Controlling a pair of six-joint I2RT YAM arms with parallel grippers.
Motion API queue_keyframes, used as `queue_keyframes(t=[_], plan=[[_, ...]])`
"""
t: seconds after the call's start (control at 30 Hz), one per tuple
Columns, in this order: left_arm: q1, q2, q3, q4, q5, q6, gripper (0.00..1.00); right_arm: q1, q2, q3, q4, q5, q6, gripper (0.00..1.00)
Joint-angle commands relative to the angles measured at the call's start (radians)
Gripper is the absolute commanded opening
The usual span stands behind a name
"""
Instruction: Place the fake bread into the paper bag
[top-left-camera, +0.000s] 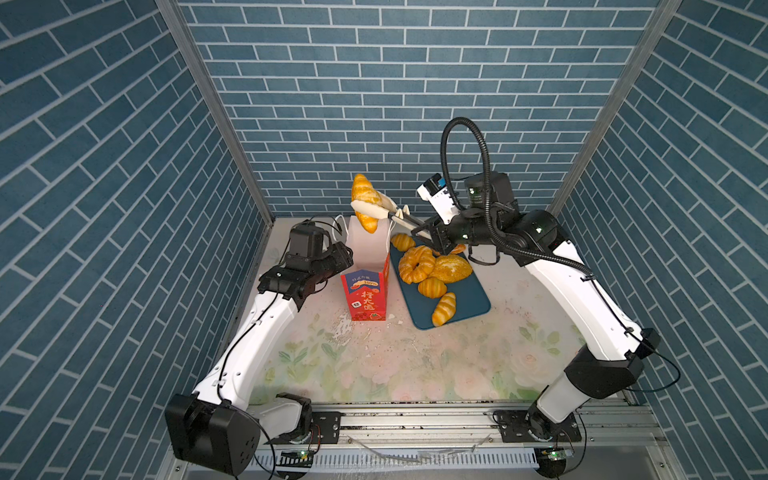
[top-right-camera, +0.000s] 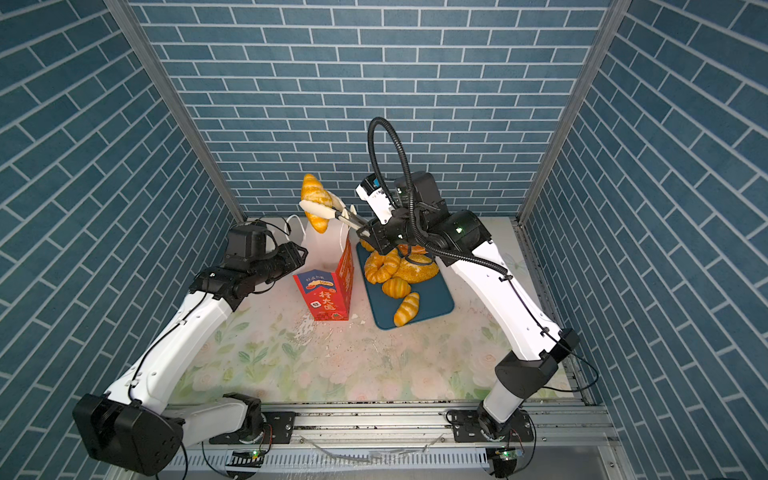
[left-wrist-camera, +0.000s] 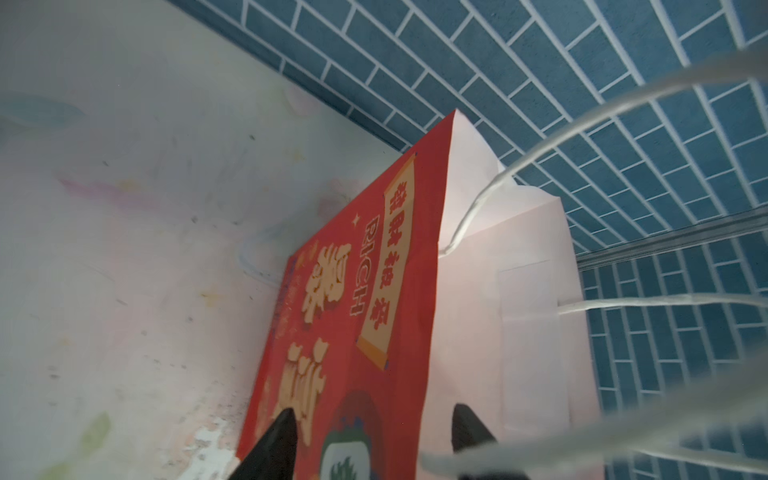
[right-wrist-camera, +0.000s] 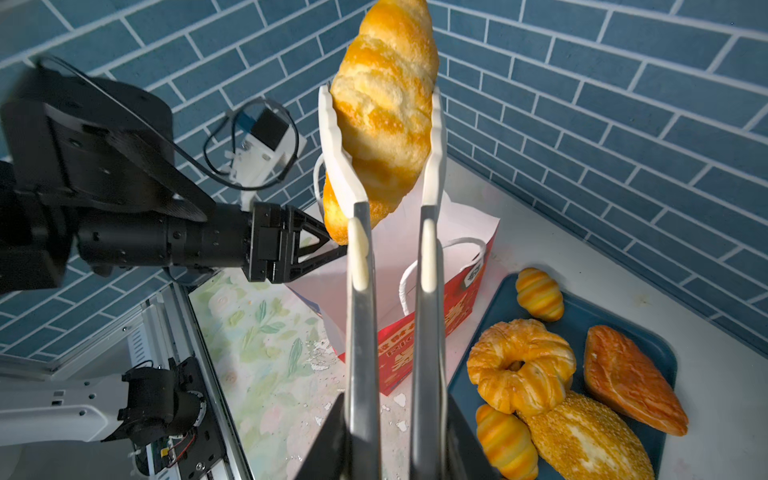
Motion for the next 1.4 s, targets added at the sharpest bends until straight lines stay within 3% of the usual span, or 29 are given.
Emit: queue_keyframes(t=[0.0,0.27,0.57,0.73,1.07,1.37], plan=[[-0.002,-0.033,0.084,-0.085,-0.127,0.154,0.66,0.025,0.019,0.036,0.018,0.063,0.001,0.26],[0.0,0.081,0.269,-0.185,-0.113,0.391,0.71,0.061,0.055,0.005,-0.029,0.185,0.02,0.27],[0.049,0.179,0.343,-0.194,-0.107,0.406,0.68,0.093,0.103,0.019,-0.1,0.221,0.014,0.28],[0.059,0.197,0.334,-0.159,-0.071,0.389,0.48,0.098,0.136,0.048,-0.153,0.243,0.011,0.33],[0.065,0.197,0.32,-0.119,-0.026,0.36,0.16,0.109,0.157,0.11,-0.164,0.259,-0.029,0.55],[0.077,0.165,0.265,-0.109,-0.035,0.333,0.11,0.108,0.099,0.13,-0.114,0.295,-0.049,0.54]])
